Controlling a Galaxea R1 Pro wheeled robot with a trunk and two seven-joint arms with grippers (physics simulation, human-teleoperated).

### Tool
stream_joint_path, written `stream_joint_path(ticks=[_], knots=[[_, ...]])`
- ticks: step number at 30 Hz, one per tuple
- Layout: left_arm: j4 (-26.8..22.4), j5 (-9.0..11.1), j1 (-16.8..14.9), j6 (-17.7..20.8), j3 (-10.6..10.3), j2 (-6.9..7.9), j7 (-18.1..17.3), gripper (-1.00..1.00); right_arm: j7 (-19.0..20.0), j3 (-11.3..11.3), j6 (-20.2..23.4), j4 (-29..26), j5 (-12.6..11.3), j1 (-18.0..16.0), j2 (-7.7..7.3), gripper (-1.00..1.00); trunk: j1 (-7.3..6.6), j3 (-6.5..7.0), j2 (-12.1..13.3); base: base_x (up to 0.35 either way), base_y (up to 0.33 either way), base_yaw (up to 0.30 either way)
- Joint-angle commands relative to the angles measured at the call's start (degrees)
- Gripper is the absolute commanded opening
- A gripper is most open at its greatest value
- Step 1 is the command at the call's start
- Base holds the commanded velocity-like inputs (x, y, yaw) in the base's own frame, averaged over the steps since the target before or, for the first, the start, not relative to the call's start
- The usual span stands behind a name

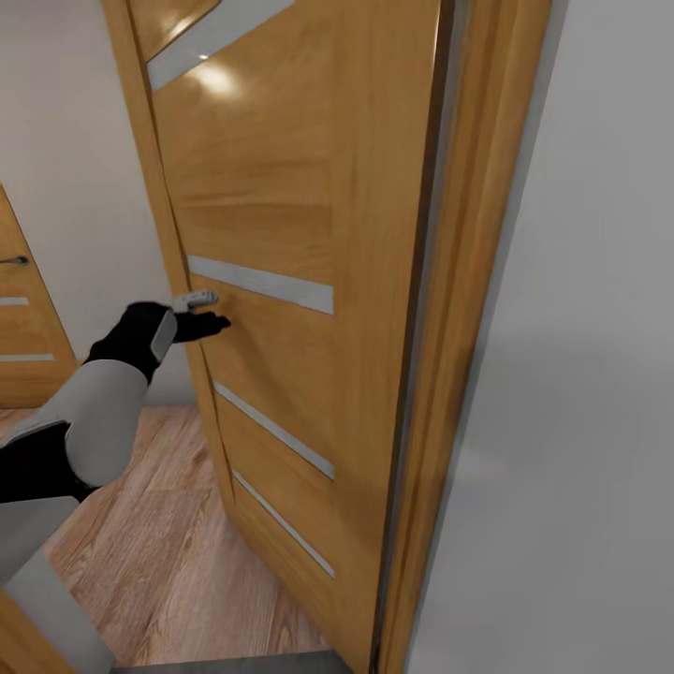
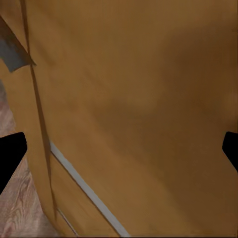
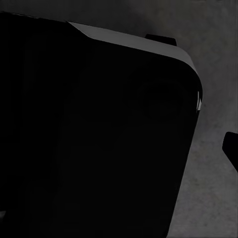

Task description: Move the two storage containers from the living room to the garage. In the garage, place one container on the floor and stack the other container on top of it (either order is fine).

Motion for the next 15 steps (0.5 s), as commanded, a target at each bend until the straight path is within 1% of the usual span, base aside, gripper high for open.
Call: stream_joint_path(ticks=[1,4,6,7,8,12,15], knots=[[0.4,0.5,0.0,0.2,0.4,-0.21,-0.5,1.0,-0.1,0.3,0.0,0.0,0.0,0.0,0.0,1.0,0.0,-0.07,0.0,0.0,0.0,0.0],[1.9,0.5,-0.1,0.0,0.3,-0.73,-0.1,1.0,-0.1,0.3,0.0,0.0,0.0,-0.1,0.01,1.0,0.0,-0.07,0.0,0.0,0.0,0.0],[2.3,0.6,0.0,-0.1,-0.3,-0.9,0.0,1.0,-0.1,0.3,0.0,0.0,0.0,-0.1,0.01,1.0,0.0,-0.07,0.0,0.0,0.0,0.0],[2.4,0.6,0.0,-0.1,-0.9,-0.95,0.1,1.0,-0.1,0.3,0.0,0.0,0.0,-0.1,0.0,1.0,0.0,-0.07,0.0,0.0,0.0,0.0],[2.6,0.7,0.0,-0.2,-2.4,-1.02,0.2,1.0,-0.1,0.4,0.0,0.0,0.0,-0.2,0.0,1.0,0.0,-0.07,0.0,0.0,0.0,0.0],[2.6,0.9,0.0,-0.2,-5.0,-1.08,0.4,1.0,-0.1,0.4,0.0,0.0,0.0,-0.2,0.0,1.0,0.0,-0.07,0.0,0.0,0.0,0.0],[2.5,0.9,0.0,-0.3,-5.7,-1.09,0.5,1.0,-0.1,0.4,0.0,0.0,0.0,-0.2,0.0,1.0,0.0,-0.07,0.0,0.0,0.0,0.0]])
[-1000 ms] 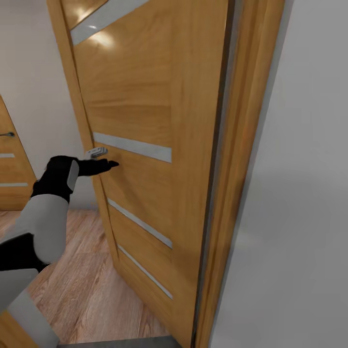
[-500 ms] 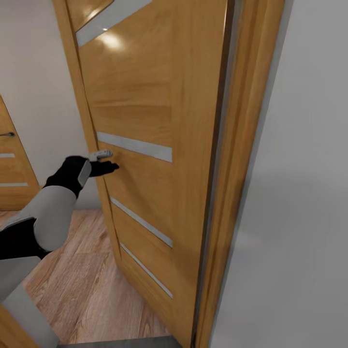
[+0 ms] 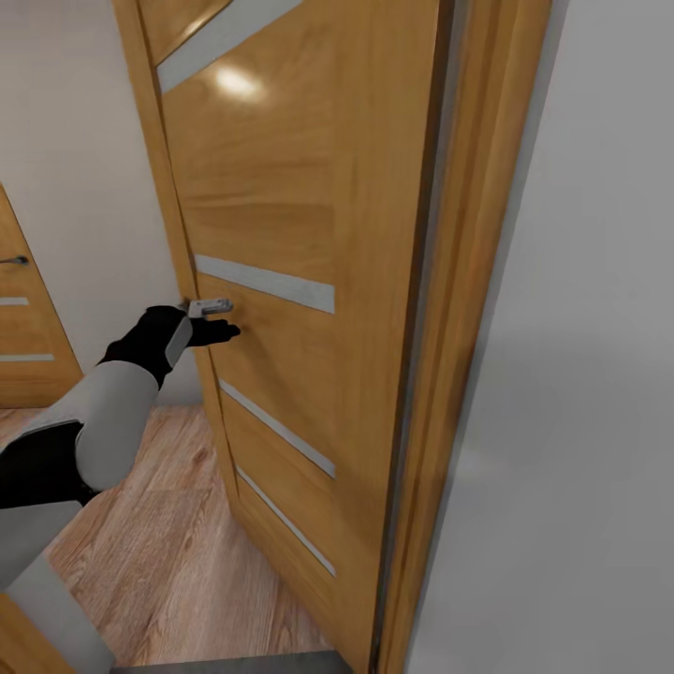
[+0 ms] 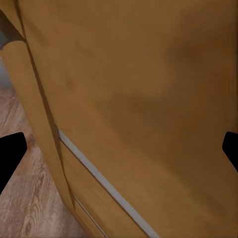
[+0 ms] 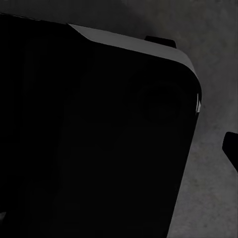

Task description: Move the two storage containers from the living room to the garage. In the garage, place one container on the floor and stack the other container on top of it (either order is fine).

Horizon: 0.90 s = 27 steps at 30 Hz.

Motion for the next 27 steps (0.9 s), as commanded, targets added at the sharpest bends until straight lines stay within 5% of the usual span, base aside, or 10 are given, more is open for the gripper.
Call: stream_joint_path(ticks=[1,14,27], knots=[[-0.1,0.5,0.0,0.3,0.3,-0.08,-0.7,1.0,-0.1,0.3,0.0,0.0,0.0,0.0,-0.02,1.0,0.0,-0.07,0.0,0.0,0.0,0.0],[-1.6,0.6,0.3,-2.4,-0.2,0.27,-1.2,1.0,0.2,0.2,0.0,0.1,0.0,-0.7,0.0,1.0,0.0,-0.07,0.0,-0.019,0.0,0.0],[-1.7,0.6,0.3,-3.5,-0.3,0.42,-1.7,1.0,0.3,0.3,0.0,0.1,0.0,-0.7,0.21,1.0,0.0,-0.07,0.0,-0.191,0.0,-0.121]])
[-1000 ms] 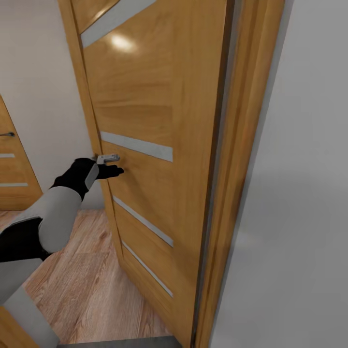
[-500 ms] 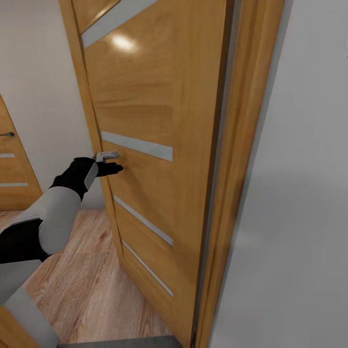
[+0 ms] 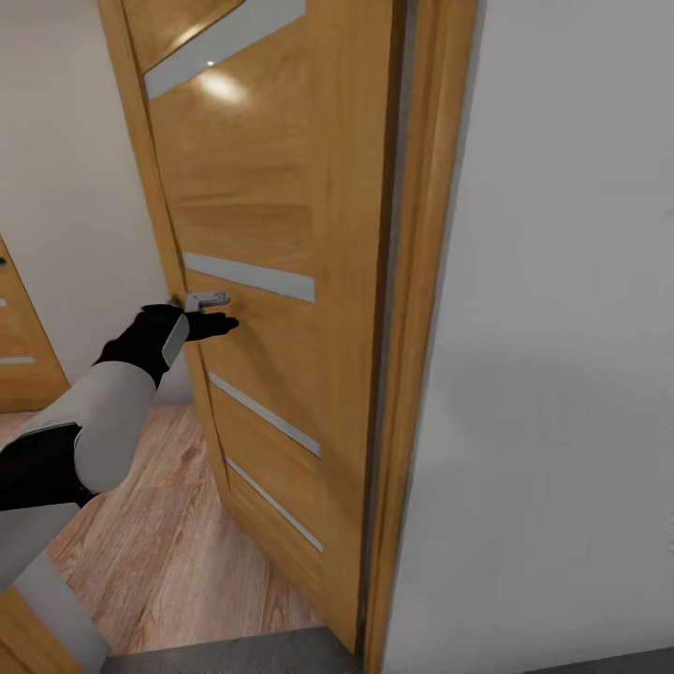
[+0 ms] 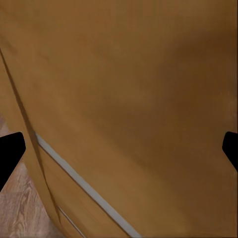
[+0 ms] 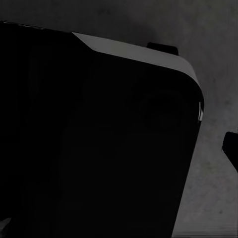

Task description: Move the two storage containers from the living room to the garage. In the garage, place one container on the floor and stack the other container on top of it (either order is fine).

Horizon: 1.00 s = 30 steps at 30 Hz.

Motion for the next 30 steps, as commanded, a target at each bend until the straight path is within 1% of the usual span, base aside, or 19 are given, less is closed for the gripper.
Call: stream_joint_path(ticks=[1,6,14,20,25,30], knots=[[-0.1,-0.6,0.0,0.2,0.4,-0.04,-0.6,1.0,-0.1,0.3,0.0,0.0,0.1,0.0,0.02,1.0,-0.01,-0.06,0.0,-0.057,0.0,-0.042],[-0.1,-0.6,0.0,-0.1,0.4,-0.03,-1.5,1.0,-0.1,0.3,0.0,0.0,0.1,0.0,0.06,1.0,-0.01,-0.06,0.0,-0.026,0.048,-0.076],[-0.1,-0.6,0.0,-0.2,0.4,-0.02,-2.2,1.0,-0.1,0.3,0.0,0.0,0.0,-0.1,0.11,1.0,-0.01,-0.06,0.0,-0.005,0.198,-0.211],[0.0,-0.7,0.0,-0.3,0.3,0.03,-3.8,1.0,-0.1,0.3,0.0,0.0,0.1,-0.1,0.13,1.0,-0.01,-0.06,0.0,-0.018,0.128,-0.077],[0.0,-0.7,0.0,-0.4,0.3,0.1,-4.2,1.0,0.0,0.3,0.0,0.0,0.0,-0.1,0.14,1.0,-0.01,-0.06,0.0,-0.013,0.221,-0.184],[0.0,-0.7,0.0,-0.5,0.3,0.14,-4.4,1.0,0.0,0.3,0.0,0.0,0.0,-0.1,0.14,1.0,-0.01,-0.06,0.0,-0.08,0.122,-0.12]])
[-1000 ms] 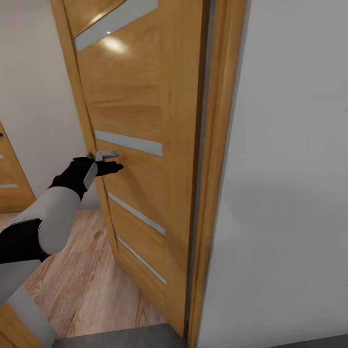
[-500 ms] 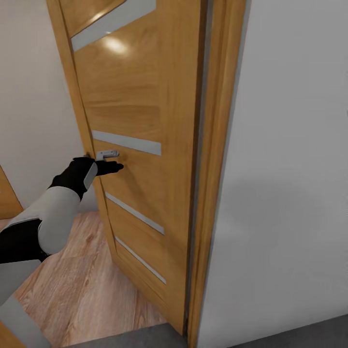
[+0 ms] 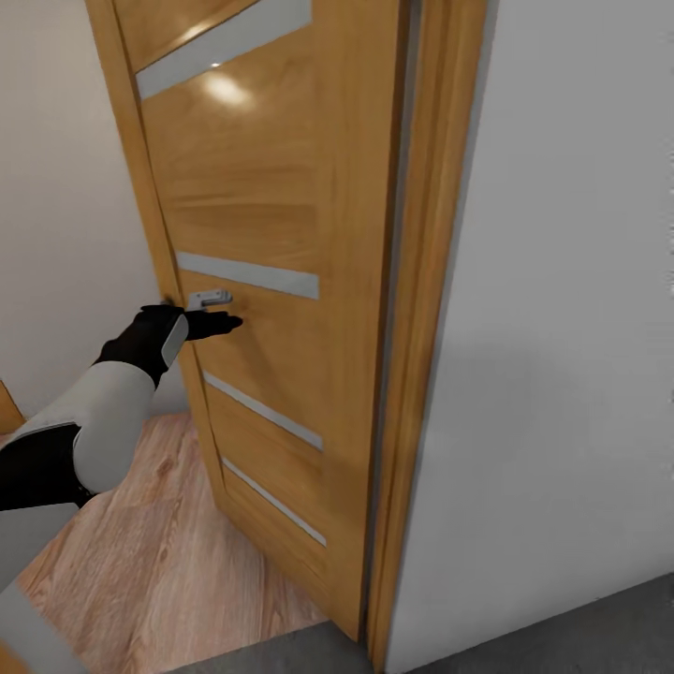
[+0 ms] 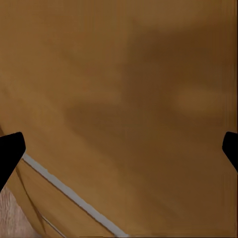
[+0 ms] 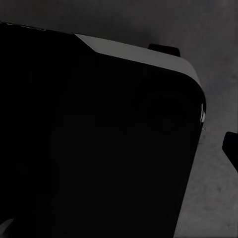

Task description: Move the two storage containers from the living room to the garage. In the garage, place one container on the floor and stack the other container on top of it (either order is fine).

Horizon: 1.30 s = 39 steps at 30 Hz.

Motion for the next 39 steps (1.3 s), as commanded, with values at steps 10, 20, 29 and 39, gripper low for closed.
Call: stream_joint_path(ticks=[10,20,29,39], knots=[[-0.1,-0.6,0.0,0.0,0.4,-0.02,-0.6,1.0,-0.1,0.3,0.0,0.0,0.0,-0.1,-0.07,1.0,-0.02,-0.06,0.0,-0.215,0.117,-0.163],[-0.2,-0.6,0.0,0.0,0.4,-0.03,-0.7,1.0,-0.1,0.3,0.0,0.0,0.0,-0.4,-0.03,1.0,-0.02,-0.06,0.0,0.04,0.159,-0.055],[-0.2,-0.7,0.0,0.0,0.4,-0.02,-0.7,1.0,-0.1,0.3,0.0,0.0,0.0,-0.4,-0.08,1.0,-0.02,-0.06,0.0,0.045,0.185,-0.145],[-0.1,-0.7,0.0,0.0,0.4,-0.05,-0.6,1.0,-0.1,0.3,0.0,0.0,0.0,-0.4,-0.1,1.0,-0.02,-0.06,0.0,0.071,0.208,-0.154]])
